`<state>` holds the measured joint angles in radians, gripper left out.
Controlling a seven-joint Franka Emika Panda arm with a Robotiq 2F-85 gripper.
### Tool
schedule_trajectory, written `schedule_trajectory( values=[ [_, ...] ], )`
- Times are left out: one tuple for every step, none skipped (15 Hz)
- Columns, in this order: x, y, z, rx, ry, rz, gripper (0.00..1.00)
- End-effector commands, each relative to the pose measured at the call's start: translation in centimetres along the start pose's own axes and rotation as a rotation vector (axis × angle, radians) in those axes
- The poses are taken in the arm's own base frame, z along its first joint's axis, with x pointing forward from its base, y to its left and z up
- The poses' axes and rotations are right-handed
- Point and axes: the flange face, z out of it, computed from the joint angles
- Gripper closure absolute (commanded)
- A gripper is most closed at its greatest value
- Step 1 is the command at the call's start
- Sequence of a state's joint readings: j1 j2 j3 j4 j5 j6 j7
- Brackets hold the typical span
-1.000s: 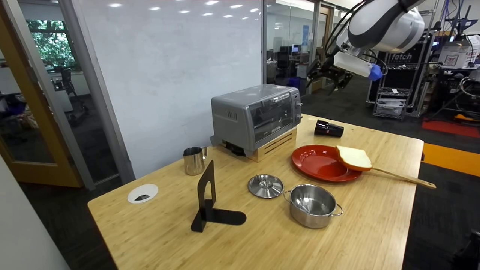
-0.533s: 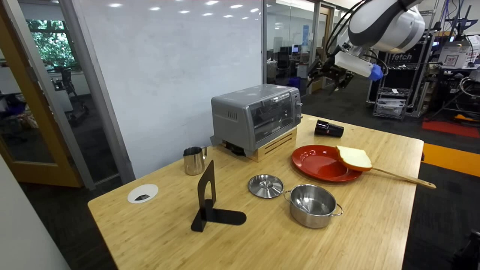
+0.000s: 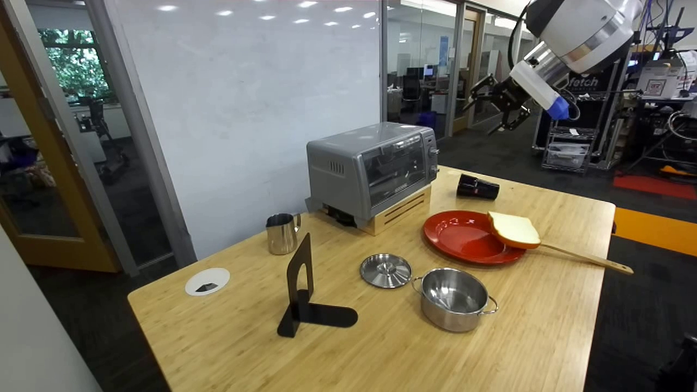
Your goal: Twist the upper knob on the oven
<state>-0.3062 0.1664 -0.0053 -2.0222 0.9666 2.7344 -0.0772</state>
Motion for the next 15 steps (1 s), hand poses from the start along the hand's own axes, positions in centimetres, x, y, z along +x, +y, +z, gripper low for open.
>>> schedule_trajectory(
  values=[
    [2.8,4.2,0.8,0.043,0.015,0.065,0.00],
    [3.3,5.5,1.1,0.046,0.026,0.076,0.00],
    [3.8,6.5,1.6,0.049,0.036,0.071,0.00],
    [4.1,7.6,2.2,0.047,0.041,0.070,0.00],
    [4.3,8.3,3.0,0.042,0.047,0.060,0.00],
    [4.4,8.9,3.5,0.042,0.049,0.051,0.00],
    [4.4,9.2,4.5,0.043,0.052,0.036,0.00],
    [4.4,9.4,5.2,0.048,0.055,0.021,0.00],
    [4.1,9.1,6.1,0.058,0.056,0.008,0.00],
    [3.9,8.7,6.9,0.075,0.060,0.000,0.00],
    [3.6,8.2,7.8,0.101,0.061,0.002,0.00],
    [3.3,7.6,8.4,0.129,0.063,0.015,0.00],
    [2.9,7.1,8.8,0.147,0.065,0.037,0.00],
    [2.4,7.1,9.1,0.125,0.067,0.029,0.00],
    [2.6,7.6,8.2,0.123,0.043,0.029,0.00]
  ],
)
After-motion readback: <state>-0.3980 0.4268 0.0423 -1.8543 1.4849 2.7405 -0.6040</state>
